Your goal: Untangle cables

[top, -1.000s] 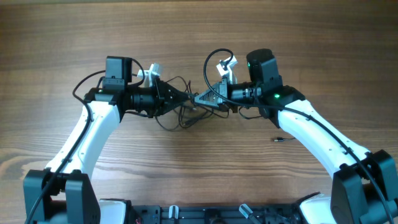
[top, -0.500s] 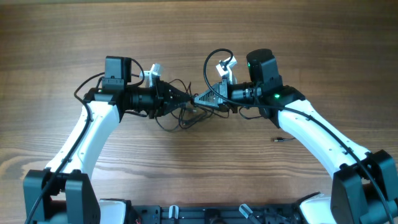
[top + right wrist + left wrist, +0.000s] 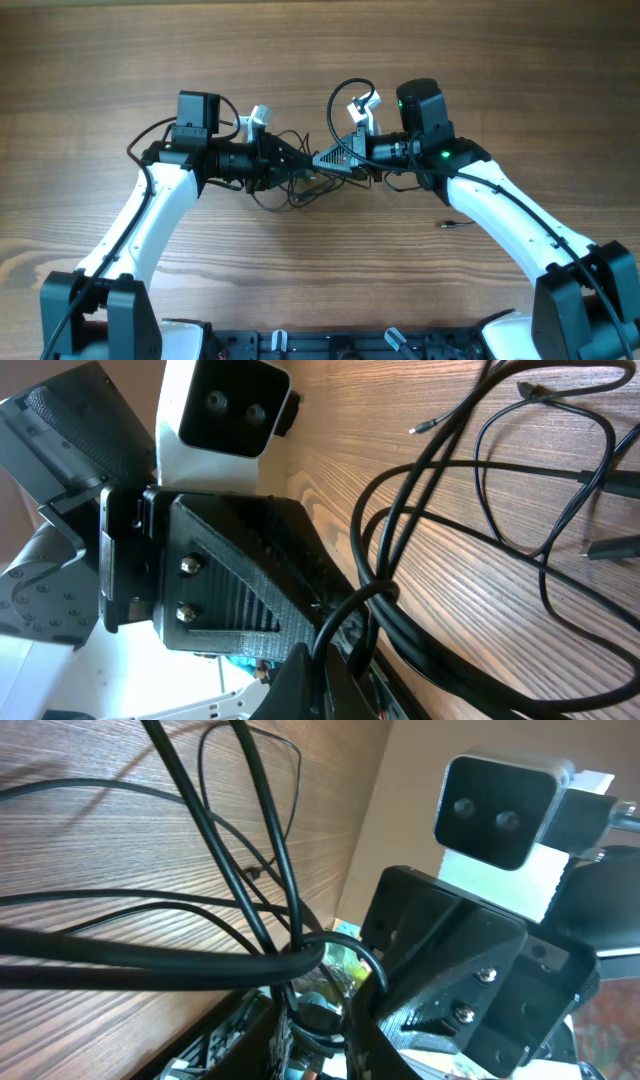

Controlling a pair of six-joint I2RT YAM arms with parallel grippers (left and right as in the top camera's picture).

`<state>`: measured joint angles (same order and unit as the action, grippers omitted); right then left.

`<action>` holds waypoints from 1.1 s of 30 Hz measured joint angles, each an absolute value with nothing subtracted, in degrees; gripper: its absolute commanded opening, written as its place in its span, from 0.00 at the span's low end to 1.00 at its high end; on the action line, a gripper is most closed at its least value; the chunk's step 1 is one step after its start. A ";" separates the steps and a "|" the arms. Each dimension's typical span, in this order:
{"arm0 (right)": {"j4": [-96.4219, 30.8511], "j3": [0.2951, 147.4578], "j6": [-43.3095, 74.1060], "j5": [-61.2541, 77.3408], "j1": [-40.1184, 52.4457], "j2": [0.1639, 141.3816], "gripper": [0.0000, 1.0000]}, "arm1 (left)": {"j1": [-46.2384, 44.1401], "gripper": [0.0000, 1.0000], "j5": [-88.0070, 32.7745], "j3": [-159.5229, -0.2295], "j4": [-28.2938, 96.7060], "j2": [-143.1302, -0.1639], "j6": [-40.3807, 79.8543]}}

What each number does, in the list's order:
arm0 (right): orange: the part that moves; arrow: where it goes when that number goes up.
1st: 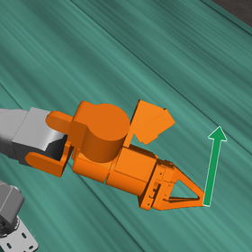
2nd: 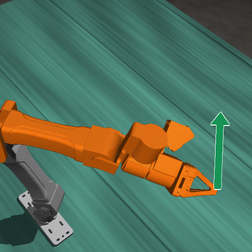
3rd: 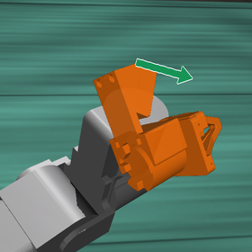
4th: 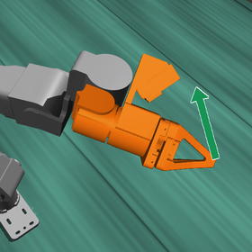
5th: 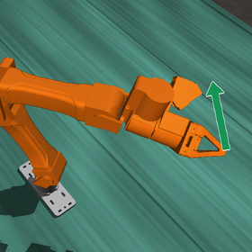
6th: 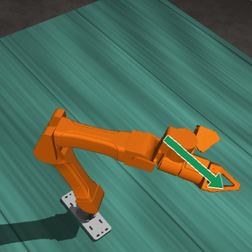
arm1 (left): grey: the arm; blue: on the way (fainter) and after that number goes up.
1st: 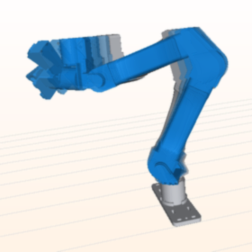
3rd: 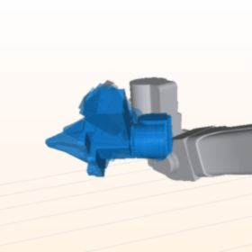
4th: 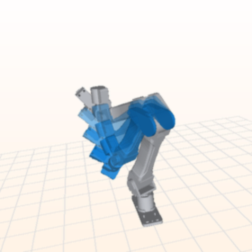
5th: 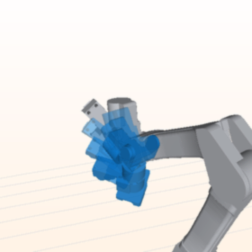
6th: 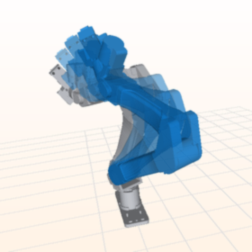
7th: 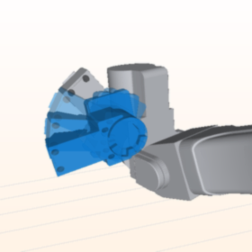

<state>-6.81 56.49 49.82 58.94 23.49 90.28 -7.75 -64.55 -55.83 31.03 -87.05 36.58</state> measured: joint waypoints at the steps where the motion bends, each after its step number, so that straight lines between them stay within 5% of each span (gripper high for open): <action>1: -6.79 56.49 49.82 58.94 23.49 90.28 0.04 | -7.88 0.20 -64.16 -55.83 31.05 -87.05 36.56; 21: -6.79 56.49 49.82 58.96 23.49 90.28 0.04 | -8.95 0.18 -62.39 -55.83 32.36 -87.05 36.58; 25: -6.83 56.49 49.82 58.96 23.49 90.28 0.04 | -8.95 0.04 -62.08 -55.83 32.29 -87.05 36.82; 33: -7.18 56.49 49.82 59.11 23.51 90.28 0.04 | -8.95 0.04 -61.95 -55.88 32.32 -87.05 37.21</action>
